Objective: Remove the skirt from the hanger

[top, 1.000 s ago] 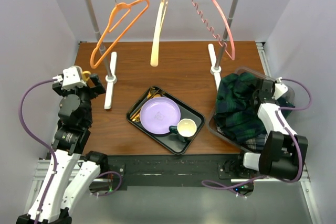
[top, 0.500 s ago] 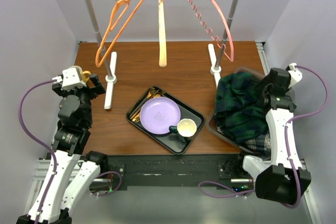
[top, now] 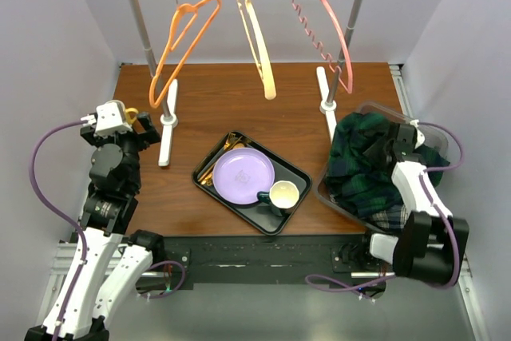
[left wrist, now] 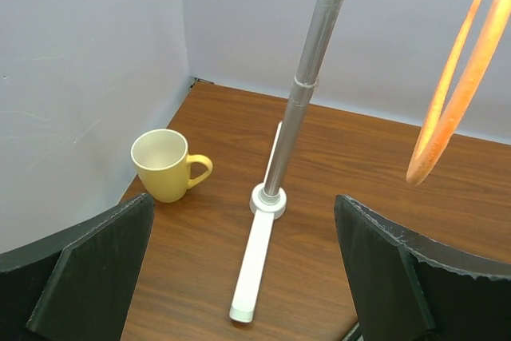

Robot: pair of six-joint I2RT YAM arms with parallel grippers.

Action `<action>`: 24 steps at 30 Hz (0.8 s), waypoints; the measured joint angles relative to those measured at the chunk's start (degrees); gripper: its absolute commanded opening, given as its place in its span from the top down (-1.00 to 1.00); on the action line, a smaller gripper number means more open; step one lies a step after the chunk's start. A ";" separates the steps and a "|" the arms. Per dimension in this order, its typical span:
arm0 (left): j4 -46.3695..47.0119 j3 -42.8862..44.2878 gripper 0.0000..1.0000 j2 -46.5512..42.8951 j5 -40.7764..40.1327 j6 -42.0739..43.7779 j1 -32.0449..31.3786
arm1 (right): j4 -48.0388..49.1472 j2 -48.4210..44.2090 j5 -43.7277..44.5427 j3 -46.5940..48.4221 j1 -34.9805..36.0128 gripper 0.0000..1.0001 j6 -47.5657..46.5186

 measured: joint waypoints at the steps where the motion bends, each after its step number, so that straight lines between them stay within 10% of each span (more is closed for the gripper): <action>1: 0.00 -0.04 -1.00 0.00 0.07 0.00 -0.07 | 1.66 1.62 0.39 0.17 0.02 0.09 -0.59; 15: -2.64 2.84 -1.00 -0.04 14.56 -1.81 -0.46 | -5.27 -6.16 5.49 6.88 1.03 -0.97 -6.95; 24: -5.77 8.28 -1.00 -0.31 29.86 -6.01 -0.68 | -16.41 -16.31 1.20 12.26 11.34 -0.97 -4.98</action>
